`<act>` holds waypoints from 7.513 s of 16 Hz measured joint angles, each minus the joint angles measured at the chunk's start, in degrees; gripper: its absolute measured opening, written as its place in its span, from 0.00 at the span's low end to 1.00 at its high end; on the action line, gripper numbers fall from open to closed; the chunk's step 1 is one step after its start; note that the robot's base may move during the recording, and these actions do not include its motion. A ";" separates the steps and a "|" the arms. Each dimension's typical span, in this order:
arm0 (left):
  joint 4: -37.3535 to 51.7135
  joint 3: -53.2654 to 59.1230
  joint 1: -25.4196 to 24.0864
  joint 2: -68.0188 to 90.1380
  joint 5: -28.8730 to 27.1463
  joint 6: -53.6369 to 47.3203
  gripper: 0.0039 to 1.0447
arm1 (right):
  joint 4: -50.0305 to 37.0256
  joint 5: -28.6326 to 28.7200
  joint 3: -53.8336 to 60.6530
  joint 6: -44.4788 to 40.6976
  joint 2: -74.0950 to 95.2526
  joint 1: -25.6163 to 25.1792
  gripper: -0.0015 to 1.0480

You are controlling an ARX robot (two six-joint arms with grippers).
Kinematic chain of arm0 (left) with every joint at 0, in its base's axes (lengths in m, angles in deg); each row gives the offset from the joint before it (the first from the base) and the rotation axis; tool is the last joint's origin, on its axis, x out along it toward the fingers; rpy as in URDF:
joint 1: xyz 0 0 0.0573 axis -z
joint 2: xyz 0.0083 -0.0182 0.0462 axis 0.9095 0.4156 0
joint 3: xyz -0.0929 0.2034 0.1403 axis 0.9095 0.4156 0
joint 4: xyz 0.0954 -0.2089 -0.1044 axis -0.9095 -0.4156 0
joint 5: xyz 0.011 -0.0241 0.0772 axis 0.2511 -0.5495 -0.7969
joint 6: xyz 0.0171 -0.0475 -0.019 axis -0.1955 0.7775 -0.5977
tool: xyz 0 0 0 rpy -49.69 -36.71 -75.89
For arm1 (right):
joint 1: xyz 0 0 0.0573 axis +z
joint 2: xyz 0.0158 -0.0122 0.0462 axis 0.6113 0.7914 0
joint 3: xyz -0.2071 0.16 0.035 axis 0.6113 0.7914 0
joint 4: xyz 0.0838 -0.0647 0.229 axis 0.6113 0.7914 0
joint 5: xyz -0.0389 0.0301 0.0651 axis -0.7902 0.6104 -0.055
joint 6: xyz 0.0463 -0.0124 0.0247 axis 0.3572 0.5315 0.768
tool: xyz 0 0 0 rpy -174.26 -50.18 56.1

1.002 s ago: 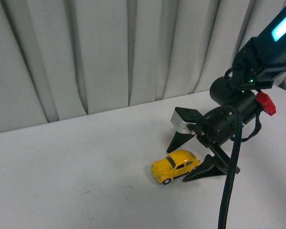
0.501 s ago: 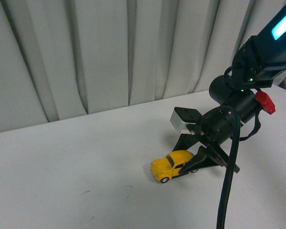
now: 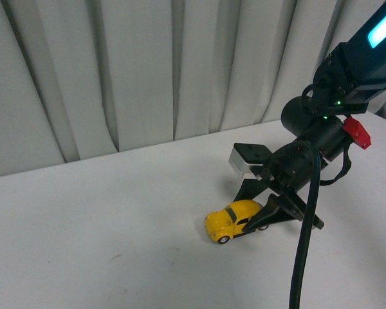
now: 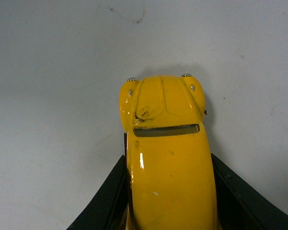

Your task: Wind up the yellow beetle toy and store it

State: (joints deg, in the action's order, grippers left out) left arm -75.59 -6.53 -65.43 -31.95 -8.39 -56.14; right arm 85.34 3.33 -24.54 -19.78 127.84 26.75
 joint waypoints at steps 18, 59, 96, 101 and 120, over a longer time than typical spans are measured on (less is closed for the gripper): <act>0.02 0.00 0.00 0.00 -0.02 0.00 0.94 | -3.28 -3.72 4.35 -0.02 -2.80 -4.96 0.40; 0.00 0.00 0.00 0.00 0.00 0.00 0.94 | -1.44 -8.35 14.14 -2.54 -7.32 -17.11 0.93; 0.02 0.00 0.00 0.00 0.00 0.02 0.94 | -107.06 -38.99 73.37 97.83 -62.25 6.97 0.02; 0.00 0.00 0.00 0.00 0.00 0.00 0.94 | -98.33 -42.88 79.08 98.18 -75.89 10.93 0.02; 0.02 0.00 0.00 0.00 0.00 0.00 0.94 | -57.81 -42.91 82.97 98.25 -121.37 10.93 0.02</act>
State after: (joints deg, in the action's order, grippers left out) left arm -75.57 -6.53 -65.43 -31.95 -8.39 -56.14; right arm 27.53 -39.57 58.43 78.47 6.47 37.68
